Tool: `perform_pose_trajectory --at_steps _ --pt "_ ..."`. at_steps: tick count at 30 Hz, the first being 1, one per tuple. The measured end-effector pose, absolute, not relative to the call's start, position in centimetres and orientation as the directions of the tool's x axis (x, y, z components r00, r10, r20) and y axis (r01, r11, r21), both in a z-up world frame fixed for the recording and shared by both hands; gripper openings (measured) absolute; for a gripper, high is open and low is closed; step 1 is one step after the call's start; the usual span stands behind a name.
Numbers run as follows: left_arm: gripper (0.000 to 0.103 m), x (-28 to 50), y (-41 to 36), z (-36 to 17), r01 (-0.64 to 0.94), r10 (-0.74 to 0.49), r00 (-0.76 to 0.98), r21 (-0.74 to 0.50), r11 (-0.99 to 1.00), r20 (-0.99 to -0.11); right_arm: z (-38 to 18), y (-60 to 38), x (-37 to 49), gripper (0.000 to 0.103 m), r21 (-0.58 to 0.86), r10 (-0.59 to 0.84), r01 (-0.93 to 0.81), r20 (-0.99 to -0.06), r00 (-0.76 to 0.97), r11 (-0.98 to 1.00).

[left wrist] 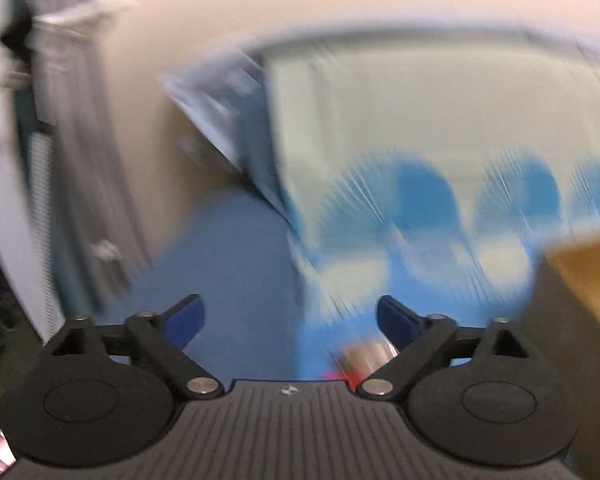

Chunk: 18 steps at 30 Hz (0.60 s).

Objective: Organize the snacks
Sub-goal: 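Grasp the red wafer bar with the left tool while the right tool reaches the yellow candy bar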

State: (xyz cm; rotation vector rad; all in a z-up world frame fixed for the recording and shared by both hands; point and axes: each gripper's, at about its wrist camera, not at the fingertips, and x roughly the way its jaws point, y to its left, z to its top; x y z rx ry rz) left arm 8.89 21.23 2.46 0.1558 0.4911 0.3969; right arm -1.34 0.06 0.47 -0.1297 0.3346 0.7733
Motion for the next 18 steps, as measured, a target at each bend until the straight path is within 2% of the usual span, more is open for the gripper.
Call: perform_pose_trajectory --at_steps 2,6,8,10,14,16,18 --pt "0.084 10.1 20.5 -0.1 -0.275 0.393 0.767 0.292 0.916 -0.508 -0.5 1.6 -0.9 0.087 0.005 0.661 -0.71 -0.37 0.653 0.704" --pt "0.084 11.5 21.2 -5.2 -0.215 0.402 0.674 0.355 0.91 -0.62 -2.6 3.9 1.2 0.086 0.025 0.633 -0.689 -0.421 0.65 0.724" --pt "0.084 12.2 21.7 -6.8 -0.193 0.424 0.639 0.4 0.896 -0.641 -3.7 4.6 2.6 0.086 0.062 0.612 -0.662 -0.452 0.649 0.747" --pt "0.085 12.4 21.7 -7.9 -0.159 0.454 0.634 0.469 0.869 -0.627 -4.5 4.9 4.2 0.086 0.096 0.591 -0.632 -0.48 0.648 0.769" --pt "0.085 12.9 21.3 -9.4 -0.104 0.458 0.623 0.514 0.852 -0.634 -6.2 5.5 7.1 0.086 0.16 0.574 -0.595 -0.544 0.612 0.787" --pt "0.07 12.8 21.4 -9.2 -0.112 0.449 0.622 0.495 0.862 -0.641 -6.8 5.9 7.9 0.086 0.171 0.563 -0.582 -0.565 0.603 0.795" --pt "0.029 12.9 21.8 -9.2 -0.124 0.433 0.602 0.456 0.881 -0.672 -7.3 6.2 8.4 0.077 0.18 0.564 -0.583 -0.579 0.589 0.793"
